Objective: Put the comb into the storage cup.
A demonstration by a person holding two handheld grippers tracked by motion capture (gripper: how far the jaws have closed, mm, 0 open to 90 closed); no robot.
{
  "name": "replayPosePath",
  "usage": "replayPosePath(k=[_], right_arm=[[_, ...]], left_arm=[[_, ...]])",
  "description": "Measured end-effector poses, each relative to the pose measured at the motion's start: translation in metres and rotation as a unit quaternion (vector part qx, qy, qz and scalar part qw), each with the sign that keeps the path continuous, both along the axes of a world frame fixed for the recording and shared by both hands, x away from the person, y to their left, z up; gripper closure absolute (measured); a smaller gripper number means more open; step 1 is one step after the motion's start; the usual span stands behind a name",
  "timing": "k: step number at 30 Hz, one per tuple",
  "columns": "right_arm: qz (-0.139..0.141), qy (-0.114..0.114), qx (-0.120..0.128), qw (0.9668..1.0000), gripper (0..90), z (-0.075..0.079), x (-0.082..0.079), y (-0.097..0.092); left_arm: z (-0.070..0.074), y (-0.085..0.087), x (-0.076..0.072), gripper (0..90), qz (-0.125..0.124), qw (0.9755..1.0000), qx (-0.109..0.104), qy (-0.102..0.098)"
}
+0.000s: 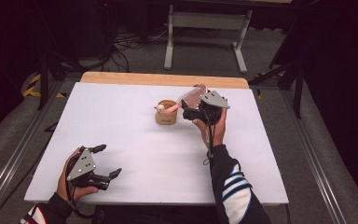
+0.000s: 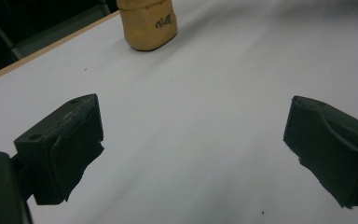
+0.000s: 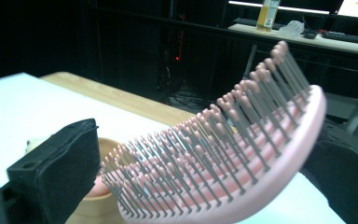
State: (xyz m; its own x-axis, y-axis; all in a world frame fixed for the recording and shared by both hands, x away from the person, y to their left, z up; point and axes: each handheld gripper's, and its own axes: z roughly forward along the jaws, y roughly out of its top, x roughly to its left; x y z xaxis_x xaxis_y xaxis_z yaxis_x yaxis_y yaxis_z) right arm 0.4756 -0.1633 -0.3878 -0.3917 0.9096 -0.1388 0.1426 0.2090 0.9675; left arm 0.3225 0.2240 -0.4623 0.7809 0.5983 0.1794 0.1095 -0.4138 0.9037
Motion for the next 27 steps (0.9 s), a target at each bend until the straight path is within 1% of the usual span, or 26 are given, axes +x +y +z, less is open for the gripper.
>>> replayPosePath(k=[2, 4, 6, 10, 13, 18, 27], right_arm=[[-0.002, -0.002, -0.010, 0.9999, 1.5, 0.001, -0.001, 0.002], [0.001, -0.005, -0.009, 0.9999, 1.5, 0.002, -0.002, 0.002], [-0.002, -0.008, -0.013, 0.9999, 1.5, 0.003, -0.003, 0.002], [-0.007, -0.007, -0.035, 0.9993, 2.3, 0.003, -0.004, 0.004], [-0.001, -0.011, -0.031, 0.9995, 1.7, 0.005, -0.006, 0.004], [0.008, -0.011, -0.025, 0.9996, 1.8, 0.006, -0.009, 0.002], [0.008, -0.012, -0.025, 0.9996, 2.2, 0.008, -0.011, 0.000]], left_arm=[[0.000, 0.000, 0.000, 5.8, 0.002, 1.0000, -0.001, -0.001], [0.000, 0.001, 0.000, 5.8, 0.002, 1.0000, -0.002, 0.000], [0.000, 0.000, 0.000, 5.7, 0.001, 1.0000, 0.000, 0.000], [0.000, 0.000, -0.001, 5.8, 0.001, 1.0000, -0.002, -0.002], [0.000, 0.000, -0.001, 5.8, 0.001, 1.0000, -0.002, -0.002], [0.000, 0.000, 0.000, 5.8, 0.000, 1.0000, 0.000, -0.001], [0.000, 0.000, 0.000, 5.8, 0.000, 1.0000, 0.001, 0.000]])
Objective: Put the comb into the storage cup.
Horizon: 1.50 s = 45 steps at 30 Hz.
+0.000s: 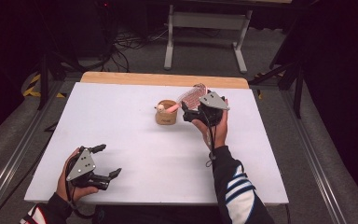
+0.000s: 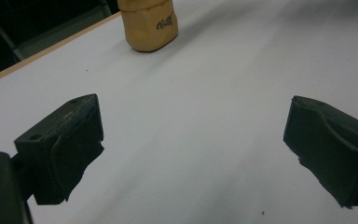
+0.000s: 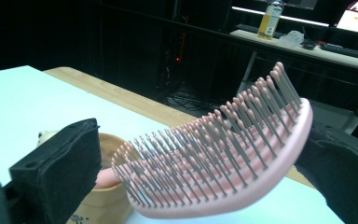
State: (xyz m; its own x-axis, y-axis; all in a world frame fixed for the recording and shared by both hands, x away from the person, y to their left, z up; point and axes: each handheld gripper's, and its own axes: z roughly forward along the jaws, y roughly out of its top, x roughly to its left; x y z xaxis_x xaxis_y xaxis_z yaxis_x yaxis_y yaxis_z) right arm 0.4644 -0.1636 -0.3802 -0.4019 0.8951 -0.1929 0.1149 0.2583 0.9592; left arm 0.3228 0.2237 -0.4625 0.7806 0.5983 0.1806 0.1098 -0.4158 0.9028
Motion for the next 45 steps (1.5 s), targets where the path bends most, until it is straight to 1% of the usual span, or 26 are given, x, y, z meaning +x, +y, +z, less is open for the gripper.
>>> replayPosePath(k=[2, 5, 8, 10, 18, 21, 26, 30, 33, 37, 41, 45], right_arm=[[0.002, -0.001, 0.003, 1.0000, 2.4, -0.001, -0.001, -0.001], [0.004, -0.001, -0.001, 1.0000, 2.3, 0.001, -0.002, -0.001], [0.003, -0.012, -0.003, 0.9999, 2.8, 0.006, -0.006, -0.003], [0.003, -0.016, -0.009, 0.9998, 3.3, 0.008, -0.007, -0.002], [0.012, -0.023, -0.014, 0.9996, 3.4, 0.014, -0.013, 0.000], [0.012, -0.030, -0.015, 0.9994, 3.8, 0.017, -0.016, -0.001], [0.021, -0.027, -0.014, 0.9993, 3.9, 0.017, -0.018, 0.001], [0.027, -0.030, -0.018, 0.9990, 3.9, 0.017, -0.021, 0.003], [0.027, -0.038, -0.018, 0.9987, 4.1, 0.019, -0.024, 0.003], [0.030, -0.037, -0.023, 0.9986, 4.2, 0.018, -0.025, 0.004], [0.033, -0.039, -0.019, 0.9985, 4.2, 0.018, -0.027, 0.003], [0.036, -0.037, -0.022, 0.9984, 4.2, 0.018, -0.029, 0.002]], left_arm=[[0.000, 0.000, 0.000, 5.8, 0.000, 1.0000, 0.000, 0.000], [0.000, 0.000, 0.000, 5.8, 0.000, 1.0000, -0.001, 0.000], [0.001, 0.000, 0.000, 5.8, 0.000, 1.0000, -0.002, -0.002], [0.001, 0.000, 0.000, 5.8, 0.000, 1.0000, -0.001, -0.002], [0.001, 0.000, -0.001, 5.8, 0.000, 1.0000, -0.001, -0.005], [0.001, 0.001, -0.001, 5.7, 0.001, 1.0000, -0.003, -0.001], [0.002, 0.001, -0.001, 5.7, 0.000, 1.0000, -0.002, -0.003], [0.002, 0.001, -0.001, 5.7, 0.000, 1.0000, -0.001, -0.004], [0.002, 0.001, -0.001, 5.7, 0.000, 1.0000, 0.000, -0.004], [0.002, 0.001, -0.001, 5.7, -0.001, 1.0000, 0.000, -0.004], [0.002, 0.000, -0.001, 5.7, -0.001, 1.0000, 0.000, -0.004], [0.002, 0.000, -0.001, 5.7, -0.002, 1.0000, 0.001, -0.004]])
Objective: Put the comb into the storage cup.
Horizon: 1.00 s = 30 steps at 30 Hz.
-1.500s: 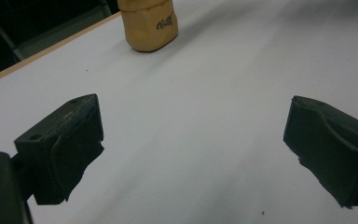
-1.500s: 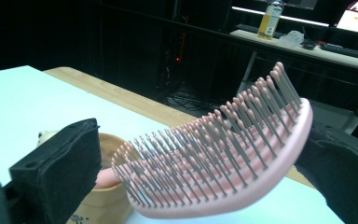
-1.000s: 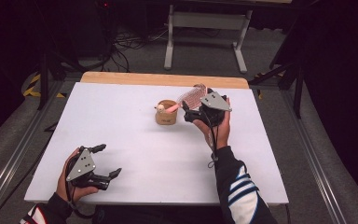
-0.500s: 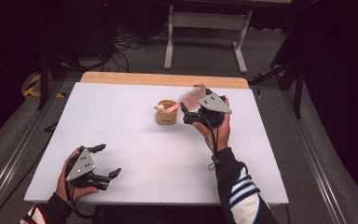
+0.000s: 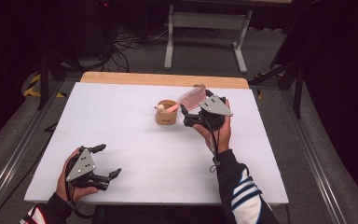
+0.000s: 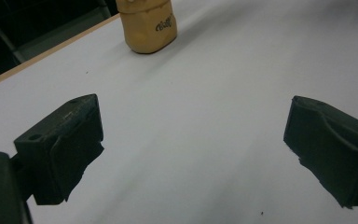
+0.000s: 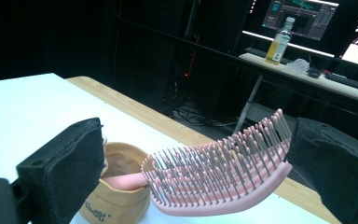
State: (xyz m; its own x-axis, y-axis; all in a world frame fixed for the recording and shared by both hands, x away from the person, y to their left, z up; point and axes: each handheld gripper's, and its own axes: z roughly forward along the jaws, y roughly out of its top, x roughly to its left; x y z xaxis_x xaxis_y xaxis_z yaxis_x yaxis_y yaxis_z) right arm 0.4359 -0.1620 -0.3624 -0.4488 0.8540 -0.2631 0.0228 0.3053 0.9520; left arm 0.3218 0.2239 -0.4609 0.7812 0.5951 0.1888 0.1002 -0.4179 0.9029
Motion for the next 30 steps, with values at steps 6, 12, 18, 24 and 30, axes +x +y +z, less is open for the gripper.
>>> replayPosePath(k=[6, 12, 18, 24, 30], right_arm=[[0.007, -0.003, -0.003, 1.0000, 4.3, 0.001, -0.004, -0.001], [0.010, -0.006, -0.012, 0.9999, 4.7, -0.001, -0.011, -0.002], [0.012, -0.005, -0.012, 0.9998, 4.7, -0.003, -0.015, -0.006], [0.015, -0.009, -0.014, 0.9997, 4.8, -0.004, -0.018, -0.006], [0.024, -0.005, -0.009, 0.9997, 4.9, -0.009, -0.023, -0.008]], left_arm=[[0.000, 0.000, 0.000, 5.7, -0.002, 1.0000, 0.000, 0.000], [0.000, -0.001, 0.000, 5.5, -0.003, 1.0000, 0.000, -0.001], [-0.001, -0.001, 0.001, 5.5, -0.004, 1.0000, -0.001, 0.001], [-0.001, -0.002, 0.001, 5.5, -0.003, 1.0000, 0.001, 0.001], [-0.001, -0.002, 0.000, 5.6, -0.002, 1.0000, 0.003, 0.002]])
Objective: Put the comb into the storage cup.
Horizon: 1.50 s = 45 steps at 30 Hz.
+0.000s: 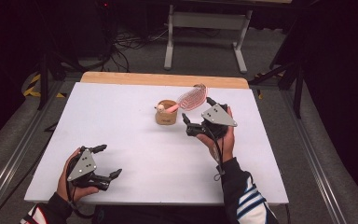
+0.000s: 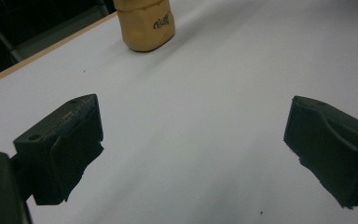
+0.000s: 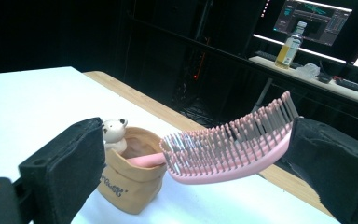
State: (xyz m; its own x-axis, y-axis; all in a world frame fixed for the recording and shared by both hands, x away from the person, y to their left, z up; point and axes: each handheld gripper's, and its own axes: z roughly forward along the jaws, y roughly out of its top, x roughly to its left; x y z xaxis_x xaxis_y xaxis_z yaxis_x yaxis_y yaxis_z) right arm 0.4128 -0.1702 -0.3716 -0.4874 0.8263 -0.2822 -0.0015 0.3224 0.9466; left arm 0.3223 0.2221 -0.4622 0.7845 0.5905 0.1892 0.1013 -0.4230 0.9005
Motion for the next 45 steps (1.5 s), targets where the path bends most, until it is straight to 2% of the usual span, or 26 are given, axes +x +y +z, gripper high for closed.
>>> replayPosePath(k=[18, 23, 29, 36, 45], right_arm=[[0.022, -0.015, -0.010, 0.9996, 4.9, -0.002, -0.021, 0.002], [0.020, -0.020, -0.028, 0.9992, 4.9, -0.003, -0.027, 0.003], [0.025, -0.016, -0.032, 0.9990, 4.9, -0.006, -0.030, 0.005], [0.033, -0.023, -0.037, 0.9985, 4.9, -0.006, -0.040, 0.005], [0.049, -0.021, -0.050, 0.9973, 4.9, -0.008, -0.052, 0.001]], left_arm=[[0.000, 0.001, 0.000, 5.6, 0.001, 1.0000, -0.001, 0.000], [0.001, 0.001, 0.000, 5.5, -0.001, 1.0000, 0.001, 0.000], [0.001, 0.001, 0.000, 5.6, -0.001, 1.0000, 0.001, -0.002], [0.001, 0.002, -0.001, 5.5, -0.002, 1.0000, -0.001, -0.002], [0.001, 0.001, -0.001, 5.5, 0.001, 1.0000, -0.001, -0.001]])
